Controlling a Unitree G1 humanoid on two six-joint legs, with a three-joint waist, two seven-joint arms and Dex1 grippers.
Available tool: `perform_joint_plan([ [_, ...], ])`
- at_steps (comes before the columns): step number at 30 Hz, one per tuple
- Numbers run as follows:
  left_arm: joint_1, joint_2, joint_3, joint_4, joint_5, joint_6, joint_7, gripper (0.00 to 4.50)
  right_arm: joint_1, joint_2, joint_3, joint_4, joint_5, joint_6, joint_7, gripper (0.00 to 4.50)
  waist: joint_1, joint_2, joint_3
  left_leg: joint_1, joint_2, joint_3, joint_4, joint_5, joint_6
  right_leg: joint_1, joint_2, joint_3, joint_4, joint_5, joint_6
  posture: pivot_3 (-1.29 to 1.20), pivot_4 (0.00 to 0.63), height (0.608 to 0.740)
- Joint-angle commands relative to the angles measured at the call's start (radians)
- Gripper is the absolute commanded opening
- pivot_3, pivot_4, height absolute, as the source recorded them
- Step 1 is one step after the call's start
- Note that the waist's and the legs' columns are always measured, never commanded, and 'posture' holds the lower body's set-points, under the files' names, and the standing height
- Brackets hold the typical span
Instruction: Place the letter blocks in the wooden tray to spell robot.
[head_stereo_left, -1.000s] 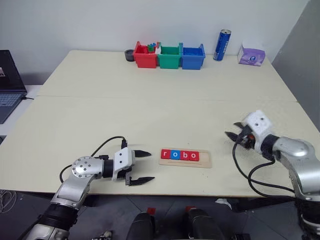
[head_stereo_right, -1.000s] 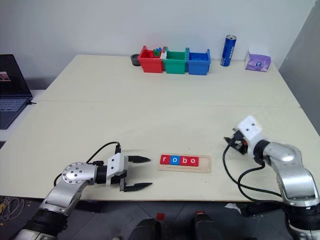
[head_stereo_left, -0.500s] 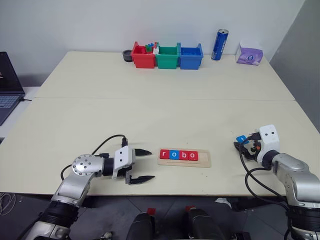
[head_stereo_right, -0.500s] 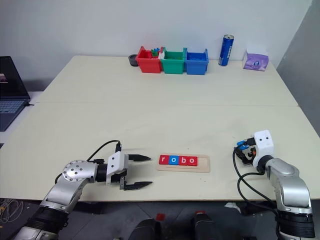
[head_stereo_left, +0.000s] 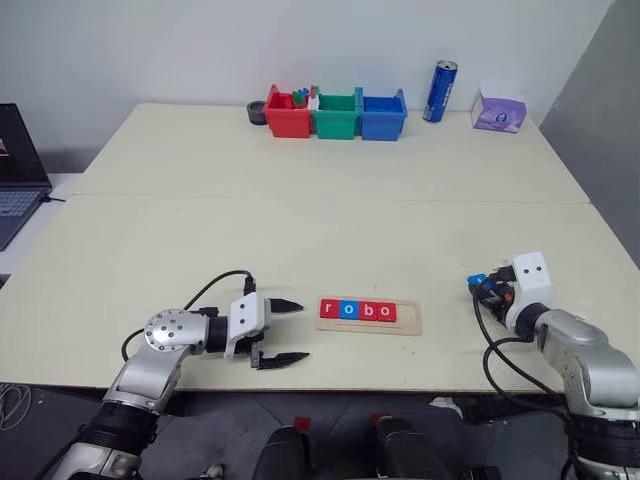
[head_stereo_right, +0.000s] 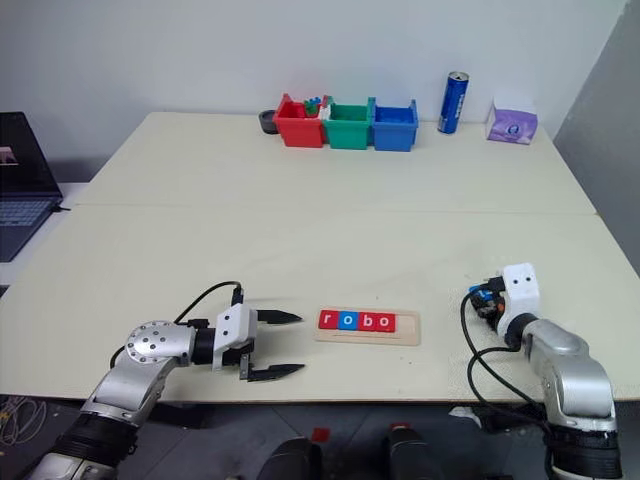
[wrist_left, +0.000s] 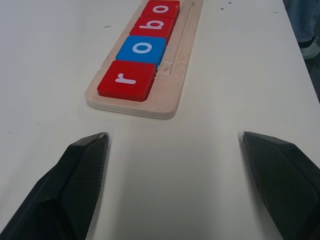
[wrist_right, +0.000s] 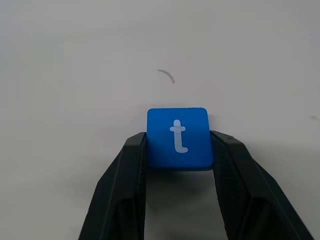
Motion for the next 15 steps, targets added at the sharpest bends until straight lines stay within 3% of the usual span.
perform_joint_plan([
  [1,0.000,0.004,0.005,-0.017,-0.003,-0.019,-0.005,4.50,0.103,0.098,0.002,-0.188,0.026,0.126,-0.096,1.45,0.000,0.000,0.000,0.000,0.000,0.000,0.000,0.000,0.000,0.000,0.000,0.000,0.000,0.000,0.000,0.00,0.150,0.740],
  [7,-0.004,0.013,0.005,-0.011,-0.005,-0.023,-0.019,4.50,0.247,0.275,0.078,-0.424,0.021,0.247,-0.223,1.45,0.000,0.000,-0.001,0.000,0.001,-0.001,-0.001,0.000,0.000,0.000,0.000,0.000,0.000,-0.001,0.000,0.00,0.150,0.740],
  [14,-0.018,0.006,0.003,-0.001,-0.003,-0.027,-0.028,4.50,0.264,0.366,0.127,-0.408,-0.023,0.223,-0.316,1.45,-0.001,-0.004,-0.005,0.002,0.002,0.000,0.000,0.000,0.000,0.000,-0.001,0.000,0.000,-0.001,0.000,0.00,0.150,0.740],
  [15,-0.019,0.006,0.002,-0.001,-0.003,-0.029,-0.028,4.50,0.261,0.379,0.120,-0.401,-0.023,0.217,-0.325,1.80,-0.001,-0.004,-0.005,0.002,0.002,0.000,0.000,0.000,0.000,0.000,-0.001,0.000,0.000,-0.001,0.000,0.00,0.150,0.740],
])
